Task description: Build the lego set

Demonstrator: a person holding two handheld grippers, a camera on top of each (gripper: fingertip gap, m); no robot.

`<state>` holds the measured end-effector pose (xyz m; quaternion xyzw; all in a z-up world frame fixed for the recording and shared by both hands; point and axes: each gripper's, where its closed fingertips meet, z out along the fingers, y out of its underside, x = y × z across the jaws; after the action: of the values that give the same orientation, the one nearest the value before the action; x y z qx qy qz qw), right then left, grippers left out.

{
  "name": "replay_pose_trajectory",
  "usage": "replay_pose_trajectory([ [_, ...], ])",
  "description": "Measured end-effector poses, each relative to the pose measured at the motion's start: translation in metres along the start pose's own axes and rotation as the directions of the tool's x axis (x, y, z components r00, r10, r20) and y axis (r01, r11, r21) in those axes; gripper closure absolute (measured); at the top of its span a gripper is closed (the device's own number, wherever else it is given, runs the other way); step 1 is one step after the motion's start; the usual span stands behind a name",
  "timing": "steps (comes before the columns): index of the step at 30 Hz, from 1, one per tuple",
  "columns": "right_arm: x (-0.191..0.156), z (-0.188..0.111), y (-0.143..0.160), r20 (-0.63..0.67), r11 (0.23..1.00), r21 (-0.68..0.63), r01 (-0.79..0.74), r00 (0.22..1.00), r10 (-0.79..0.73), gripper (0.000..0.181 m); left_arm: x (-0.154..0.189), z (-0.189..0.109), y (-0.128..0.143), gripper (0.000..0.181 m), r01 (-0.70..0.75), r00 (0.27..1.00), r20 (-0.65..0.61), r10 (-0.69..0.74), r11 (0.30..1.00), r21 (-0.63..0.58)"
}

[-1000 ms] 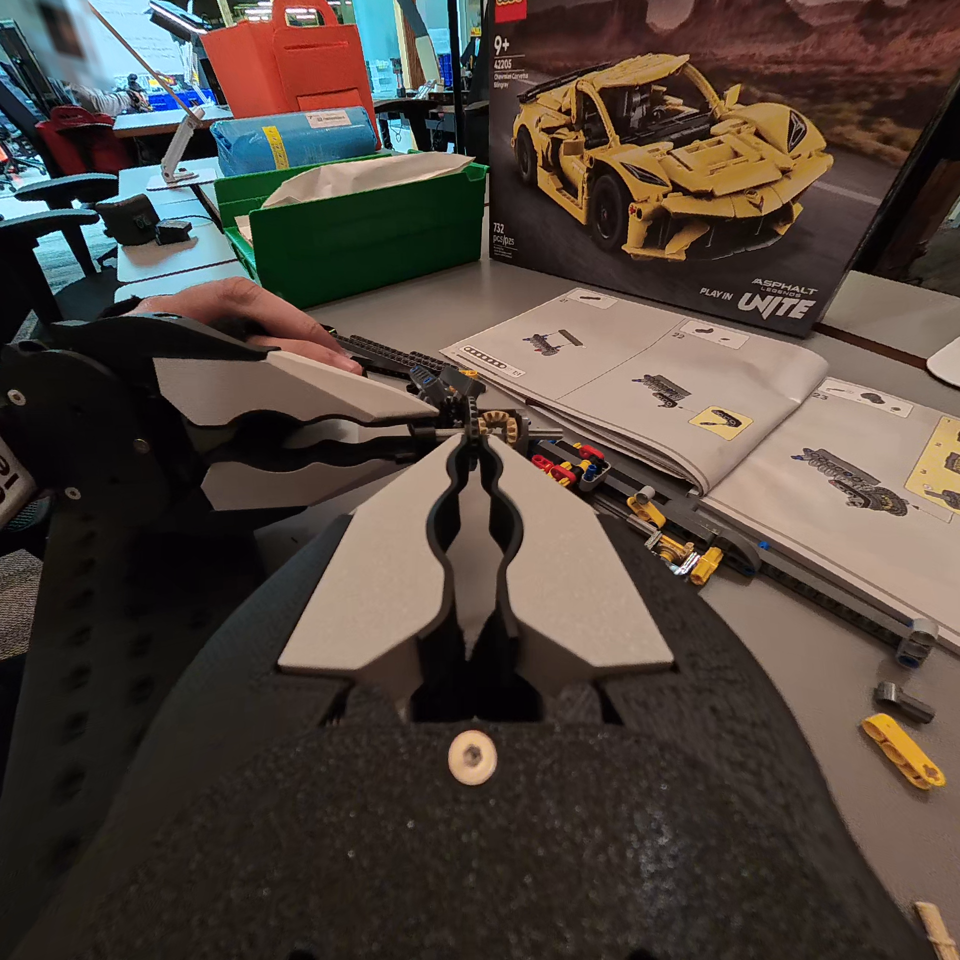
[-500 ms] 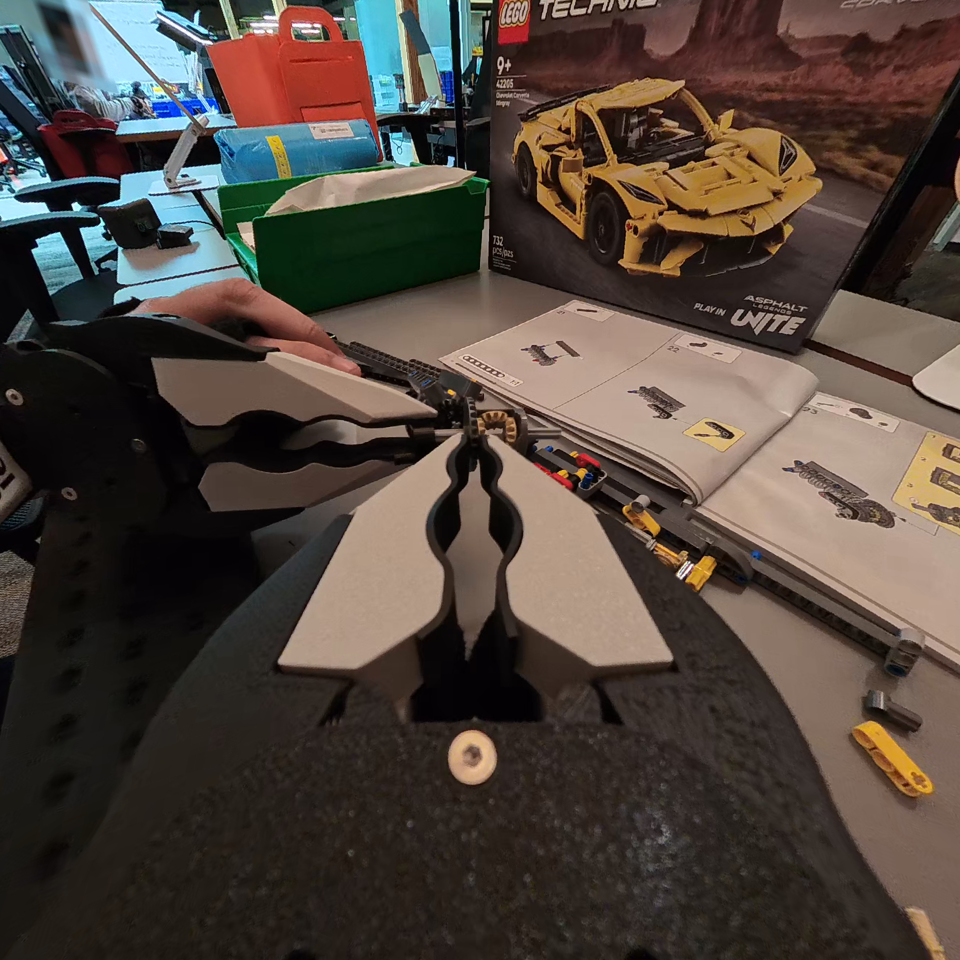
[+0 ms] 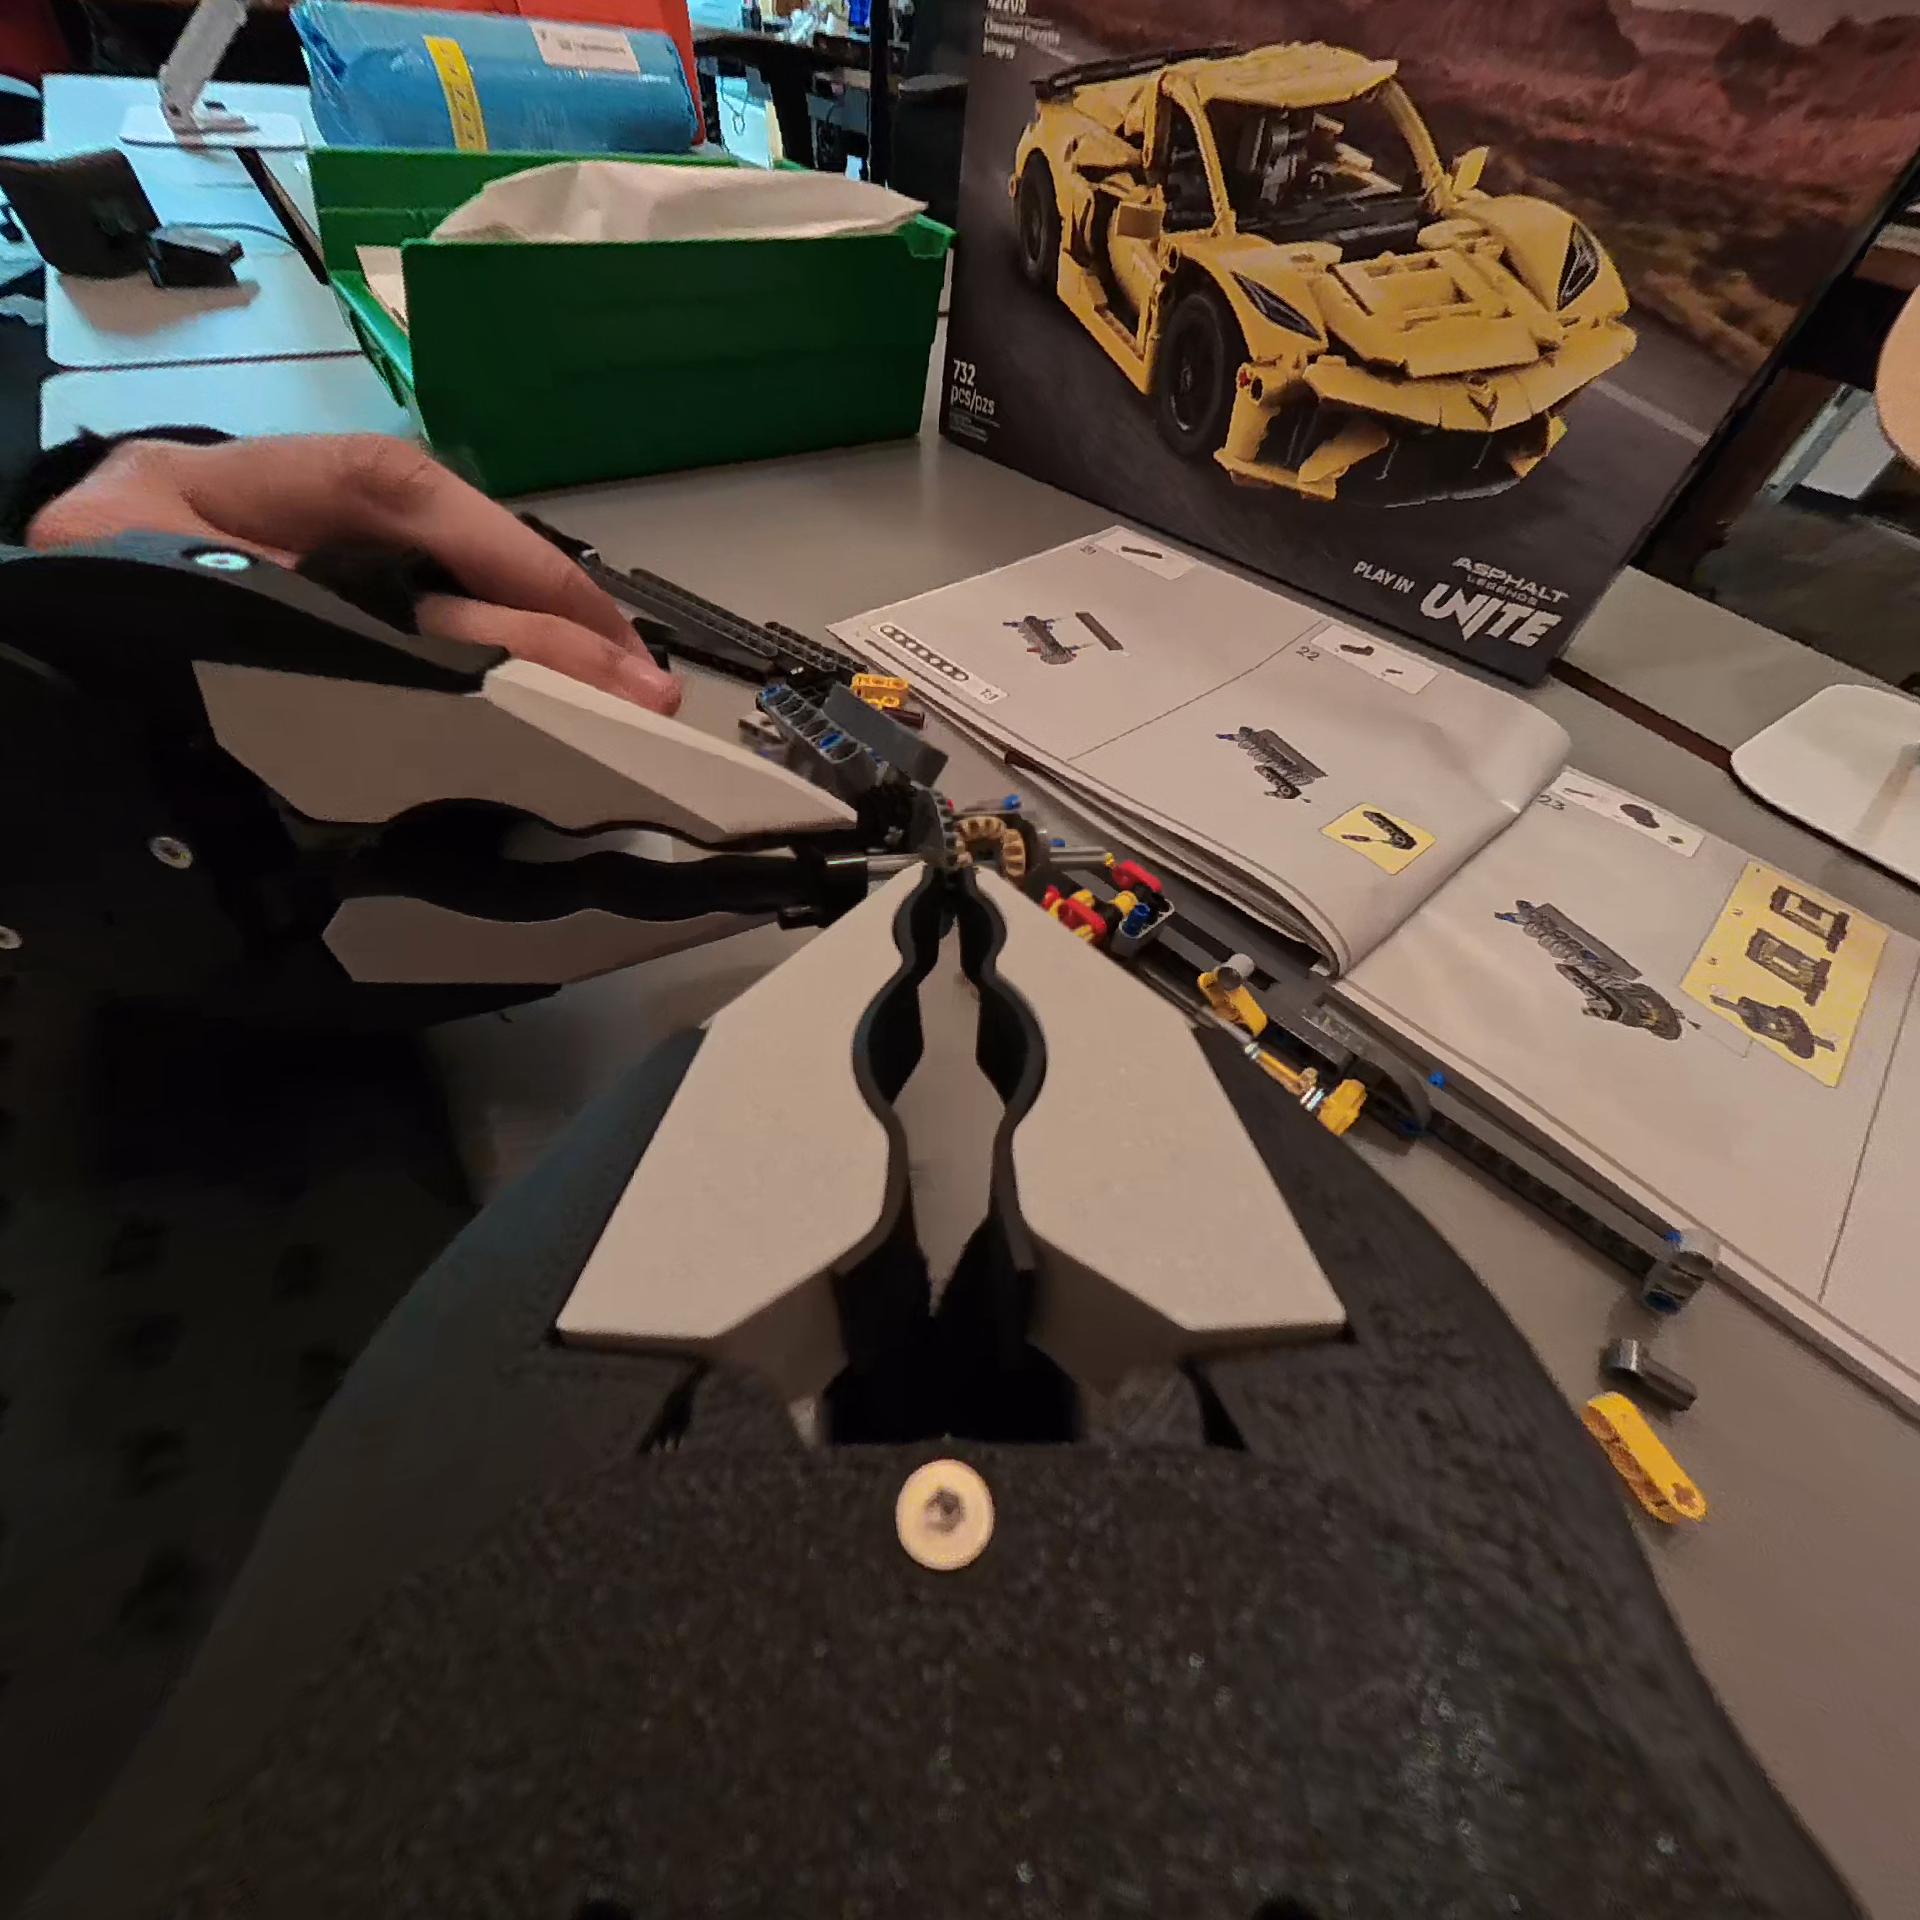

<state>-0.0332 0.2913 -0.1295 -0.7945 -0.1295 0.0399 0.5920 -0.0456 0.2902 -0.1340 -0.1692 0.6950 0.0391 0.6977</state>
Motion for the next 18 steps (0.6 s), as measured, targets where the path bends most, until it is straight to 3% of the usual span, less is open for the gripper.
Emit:
replay_pose_trajectory([
  [2,-0.002,0.001,0.0,0.031,0.999,-0.002,-0.045,0.999,0.045,0.179,0.0,-0.001,0.0,0.175,-0.052,0.999,0.017,0.052,0.999,-0.001],
  [5,-0.005,-0.001,0.0,0.256,0.909,-0.043,-0.414,0.875,0.411,0.18,-0.003,-0.006,-0.005,0.175,-0.044,0.999,0.024,0.043,0.999,0.031],
  [9,-0.004,0.003,0.007,0.118,0.978,-0.063,-0.201,0.971,0.207,0.18,0.004,-0.004,-0.001,0.175,-0.123,0.992,0.014,0.123,0.992,0.011],
  [11,-0.011,-0.004,0.003,0.241,0.951,-0.068,-0.301,0.92,0.308,0.18,0.001,-0.01,-0.008,0.175,-0.097,0.995,0.029,0.095,0.993,0.072],
  [13,-0.018,-0.011,0.011,0.377,0.903,-0.182,-0.389,0.82,0.43,0.18,0.004,-0.016,-0.019,0.175,-0.039,0.998,-0.036,0.045,0.988,0.147],
  [15,-0.019,-0.014,0.017,0.403,0.926,-0.223,-0.305,0.836,0.372,0.18,0.01,-0.017,-0.026,0.175,-0.047,0.997,-0.056,0.058,0.983,0.178],
  [18,-0.008,-0.017,0.01,0.437,0.871,-0.251,-0.422,0.753,0.491,0.18,0.002,-0.024,-0.044,0.175,-0.014,0.999,-0.028,0.022,0.964,0.267],
])
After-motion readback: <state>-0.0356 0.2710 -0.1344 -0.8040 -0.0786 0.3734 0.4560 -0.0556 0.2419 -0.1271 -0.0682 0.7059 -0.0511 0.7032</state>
